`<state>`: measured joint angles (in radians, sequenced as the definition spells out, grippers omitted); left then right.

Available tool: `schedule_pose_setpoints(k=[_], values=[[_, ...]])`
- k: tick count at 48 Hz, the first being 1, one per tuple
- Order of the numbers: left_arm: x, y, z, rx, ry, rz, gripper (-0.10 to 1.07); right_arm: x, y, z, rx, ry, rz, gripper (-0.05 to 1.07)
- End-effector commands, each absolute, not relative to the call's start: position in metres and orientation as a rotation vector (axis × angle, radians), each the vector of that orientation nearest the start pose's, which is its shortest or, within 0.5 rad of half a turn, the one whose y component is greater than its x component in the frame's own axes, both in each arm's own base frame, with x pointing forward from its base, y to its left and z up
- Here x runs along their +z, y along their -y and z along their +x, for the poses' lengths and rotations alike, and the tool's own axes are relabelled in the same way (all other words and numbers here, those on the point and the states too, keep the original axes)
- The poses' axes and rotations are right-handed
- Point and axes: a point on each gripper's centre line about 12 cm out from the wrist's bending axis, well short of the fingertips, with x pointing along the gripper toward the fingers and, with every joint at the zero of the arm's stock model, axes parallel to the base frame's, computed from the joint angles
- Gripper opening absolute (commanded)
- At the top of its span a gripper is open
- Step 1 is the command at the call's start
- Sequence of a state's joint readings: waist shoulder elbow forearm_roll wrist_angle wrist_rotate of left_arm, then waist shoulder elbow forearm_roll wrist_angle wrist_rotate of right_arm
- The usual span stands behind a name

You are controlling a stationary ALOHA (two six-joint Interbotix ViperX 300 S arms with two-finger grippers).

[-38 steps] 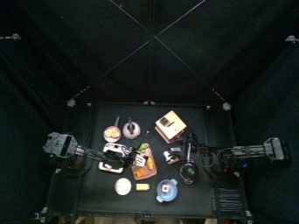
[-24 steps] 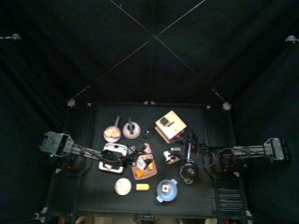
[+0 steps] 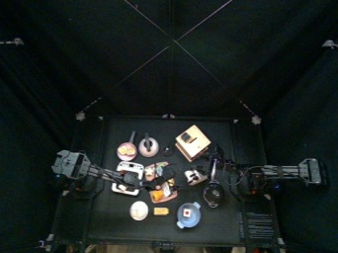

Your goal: Grab pairing knife

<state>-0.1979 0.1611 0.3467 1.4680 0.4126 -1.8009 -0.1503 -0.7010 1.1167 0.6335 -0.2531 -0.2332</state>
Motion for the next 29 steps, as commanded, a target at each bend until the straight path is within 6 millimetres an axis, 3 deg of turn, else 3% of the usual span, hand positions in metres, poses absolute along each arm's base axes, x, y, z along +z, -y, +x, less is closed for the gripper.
schedule_pose_setpoints(k=[1,15,29], values=[[0.228,0.046,0.471,0.302,-0.438,-0.182,0.96,0.255,0.054,0.235,-0.335,-0.131,0.378,0.97],[0.224,0.058,0.49,0.299,-0.43,-0.185,0.96,0.253,0.053,0.231,-0.334,-0.128,0.378,0.97],[0.211,0.057,0.502,0.32,-0.443,-0.178,0.95,0.254,0.054,0.231,-0.335,-0.126,0.378,0.97]])
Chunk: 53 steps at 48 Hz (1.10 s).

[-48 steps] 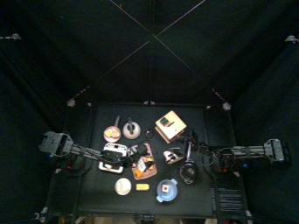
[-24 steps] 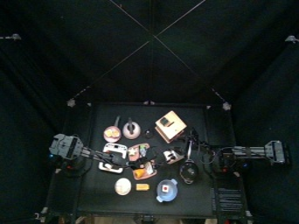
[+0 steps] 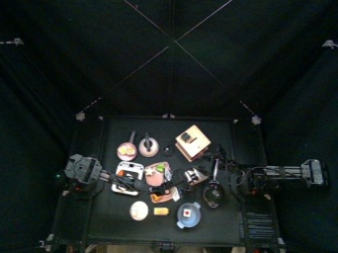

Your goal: Grab pairing knife

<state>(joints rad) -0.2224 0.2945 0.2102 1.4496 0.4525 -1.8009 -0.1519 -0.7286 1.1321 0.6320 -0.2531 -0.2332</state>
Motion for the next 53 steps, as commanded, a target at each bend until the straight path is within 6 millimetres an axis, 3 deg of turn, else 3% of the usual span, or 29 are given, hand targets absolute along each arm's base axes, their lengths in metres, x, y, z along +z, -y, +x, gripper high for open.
schedule_pose_setpoints(k=[1,24,53], values=[[0.209,0.057,0.502,0.323,-0.445,-0.175,0.95,0.254,0.054,0.231,-0.335,-0.126,0.377,0.97],[0.205,0.044,0.502,0.421,-0.439,-0.138,0.93,0.254,0.055,0.23,-0.341,-0.125,0.377,0.97],[0.211,0.047,0.503,0.414,-0.427,-0.145,0.58,0.254,0.055,0.231,-0.339,-0.125,0.377,0.97]])
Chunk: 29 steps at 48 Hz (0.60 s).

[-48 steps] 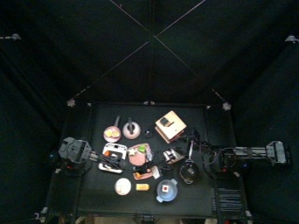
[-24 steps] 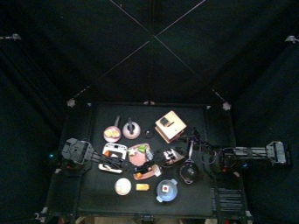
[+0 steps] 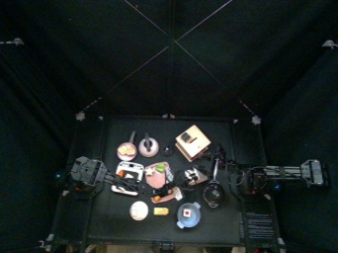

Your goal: Grab pairing knife

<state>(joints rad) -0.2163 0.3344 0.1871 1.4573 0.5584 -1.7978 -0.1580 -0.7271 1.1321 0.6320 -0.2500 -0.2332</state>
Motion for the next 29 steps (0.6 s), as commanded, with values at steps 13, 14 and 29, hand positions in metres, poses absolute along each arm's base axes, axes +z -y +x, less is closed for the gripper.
schedule_pose_setpoints(k=[13,14,29], values=[[0.2082,0.0464,0.502,0.416,-0.434,-0.146,0.56,0.2539,0.0552,0.2305,-0.341,-0.125,0.377,0.97],[0.2088,0.0465,0.5023,0.415,-0.433,-0.146,0.56,0.2539,0.0552,0.2305,-0.341,-0.125,0.377,0.97],[0.2148,0.0458,0.5028,0.415,-0.42,-0.152,0.56,0.2539,0.0552,0.2305,-0.341,-0.125,0.377,0.97]])
